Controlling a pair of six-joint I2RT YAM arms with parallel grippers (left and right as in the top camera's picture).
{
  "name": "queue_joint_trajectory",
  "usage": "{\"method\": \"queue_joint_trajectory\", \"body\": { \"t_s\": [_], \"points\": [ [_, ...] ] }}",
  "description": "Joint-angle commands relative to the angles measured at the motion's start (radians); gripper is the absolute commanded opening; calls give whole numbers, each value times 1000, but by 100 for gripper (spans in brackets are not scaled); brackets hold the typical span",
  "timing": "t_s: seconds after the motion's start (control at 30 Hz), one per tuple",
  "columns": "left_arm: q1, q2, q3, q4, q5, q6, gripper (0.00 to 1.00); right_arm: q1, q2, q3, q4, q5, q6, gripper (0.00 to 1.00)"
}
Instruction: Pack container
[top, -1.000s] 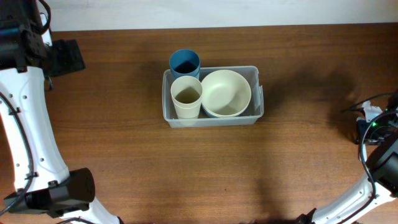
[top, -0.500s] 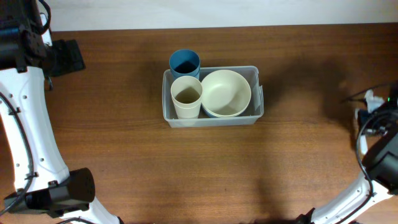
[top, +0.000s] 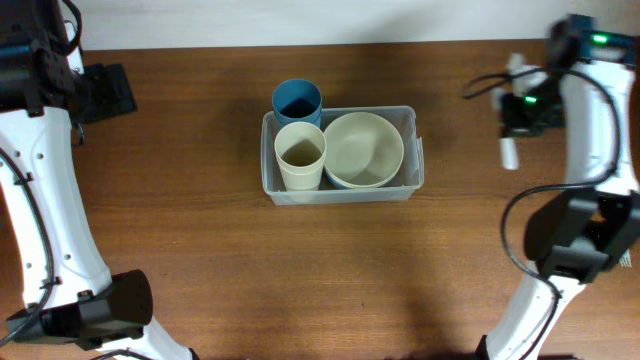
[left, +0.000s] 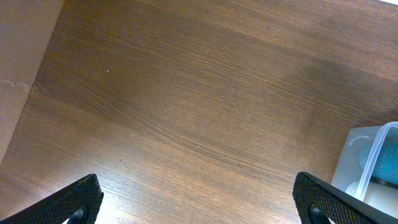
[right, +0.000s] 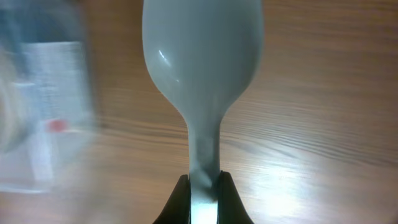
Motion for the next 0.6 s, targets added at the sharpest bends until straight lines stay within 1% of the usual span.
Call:
{"method": "queue_joint_trajectory", "body": {
  "t_s": [0.0, 0.1, 0.27, 0.3, 0.4, 0.5, 0.57],
  "points": [
    [2, -28, 12, 2, -11, -9, 100, 114, 2, 16, -4, -95, 104, 4],
    [2, -28, 12, 2, -11, -9, 100, 192, 2, 16, -3, -99, 118, 4],
    [2, -28, 12, 2, -11, -9, 100, 291, 2, 15, 26, -100, 194, 6],
    [2, -28, 12, 2, -11, -9, 100, 303, 2, 14, 31, -99, 206, 8],
    [2, -28, 12, 2, -11, -9, 100, 329, 2, 15, 34, -87, 236, 9],
    [2, -28, 12, 2, -11, -9, 100, 329, 2, 14, 33, -61, 292, 9],
    [2, -28, 12, 2, -11, -9, 100, 326, 2, 14, 36, -61, 302, 10]
  ]
}}
